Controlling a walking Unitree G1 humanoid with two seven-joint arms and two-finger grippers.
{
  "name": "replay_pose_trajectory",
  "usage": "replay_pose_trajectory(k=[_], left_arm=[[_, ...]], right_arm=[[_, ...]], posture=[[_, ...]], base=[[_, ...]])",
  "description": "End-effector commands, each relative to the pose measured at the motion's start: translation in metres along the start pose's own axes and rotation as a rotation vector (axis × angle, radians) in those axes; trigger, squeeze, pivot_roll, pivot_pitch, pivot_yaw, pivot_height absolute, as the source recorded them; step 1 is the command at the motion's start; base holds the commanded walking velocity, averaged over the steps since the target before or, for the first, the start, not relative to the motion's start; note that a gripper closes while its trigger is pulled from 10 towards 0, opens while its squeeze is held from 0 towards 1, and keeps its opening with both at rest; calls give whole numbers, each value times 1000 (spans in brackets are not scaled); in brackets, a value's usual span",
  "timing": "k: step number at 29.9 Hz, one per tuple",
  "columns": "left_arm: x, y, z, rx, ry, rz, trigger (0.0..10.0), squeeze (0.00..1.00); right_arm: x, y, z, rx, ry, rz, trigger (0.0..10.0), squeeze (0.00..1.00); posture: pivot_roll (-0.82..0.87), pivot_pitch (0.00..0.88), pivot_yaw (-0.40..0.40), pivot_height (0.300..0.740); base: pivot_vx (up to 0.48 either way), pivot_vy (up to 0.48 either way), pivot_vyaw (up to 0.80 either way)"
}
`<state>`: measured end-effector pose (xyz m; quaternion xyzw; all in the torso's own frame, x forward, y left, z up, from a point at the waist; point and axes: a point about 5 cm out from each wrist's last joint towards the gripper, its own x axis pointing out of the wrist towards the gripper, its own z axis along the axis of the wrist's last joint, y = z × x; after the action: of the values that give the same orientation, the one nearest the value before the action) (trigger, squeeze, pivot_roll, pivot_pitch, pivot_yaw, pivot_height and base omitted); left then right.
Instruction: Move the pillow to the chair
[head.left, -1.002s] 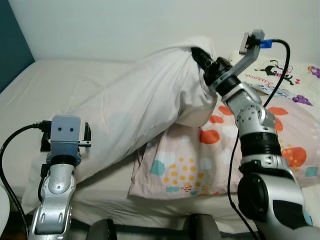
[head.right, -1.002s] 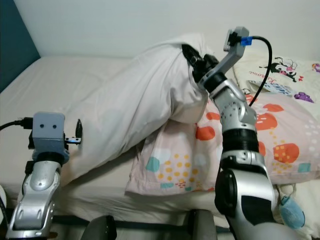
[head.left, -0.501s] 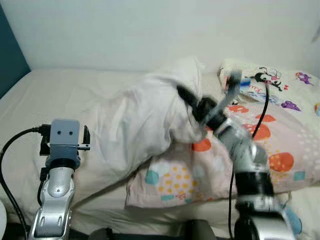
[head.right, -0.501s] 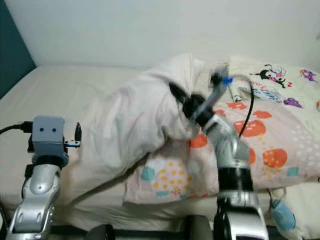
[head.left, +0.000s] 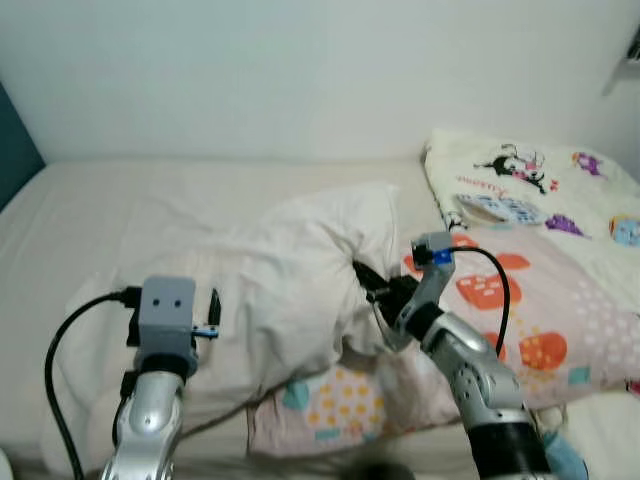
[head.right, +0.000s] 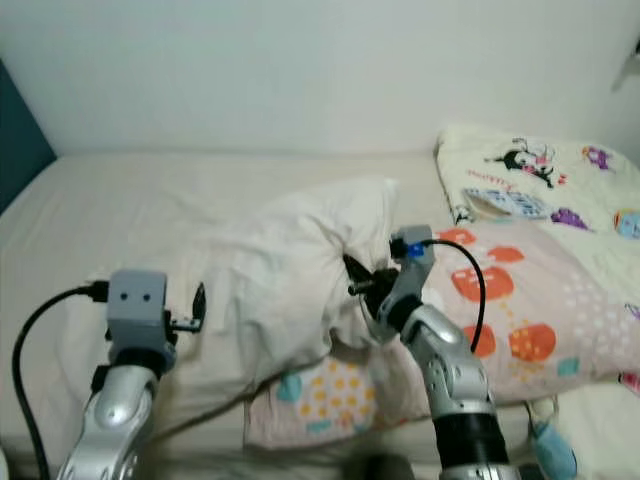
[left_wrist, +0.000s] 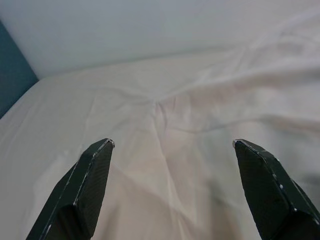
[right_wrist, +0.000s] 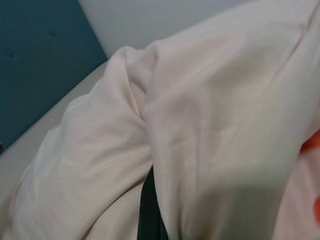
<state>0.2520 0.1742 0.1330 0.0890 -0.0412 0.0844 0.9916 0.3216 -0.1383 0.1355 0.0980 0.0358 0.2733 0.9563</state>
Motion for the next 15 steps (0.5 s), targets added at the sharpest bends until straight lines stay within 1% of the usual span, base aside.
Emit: replay_pose_trajectory(k=[1,3,7,9,15], left_arm=[[-2,1,-2,-1,17,0,10000,0],[-1,3,-5,-19,29,15,10000,0],[1,5,-6,-26,40,26,10000,0],[1,6,-6,-31,45,32,10000,0],[1,7,-7,-39,54,40,10000,0]], right_arm=[[0,5,-3,-24,10,12,0,0],[0,7,-4,-35,5,6,0,0],[0,9,-3,-43,1,7,0,0],[1,9,-3,-43,-1,7,0,0],[2,10,1,-46,-13,16,0,0]], posture=[[54,0,-44,658],[51,0,-42,672],[51,0,-43,682],[51,0,-43,686],[52,0,-41,710]], base=[[0,0,0],[0,0,0],[0,0,0],[-330,0,0],[-480,0,0]])
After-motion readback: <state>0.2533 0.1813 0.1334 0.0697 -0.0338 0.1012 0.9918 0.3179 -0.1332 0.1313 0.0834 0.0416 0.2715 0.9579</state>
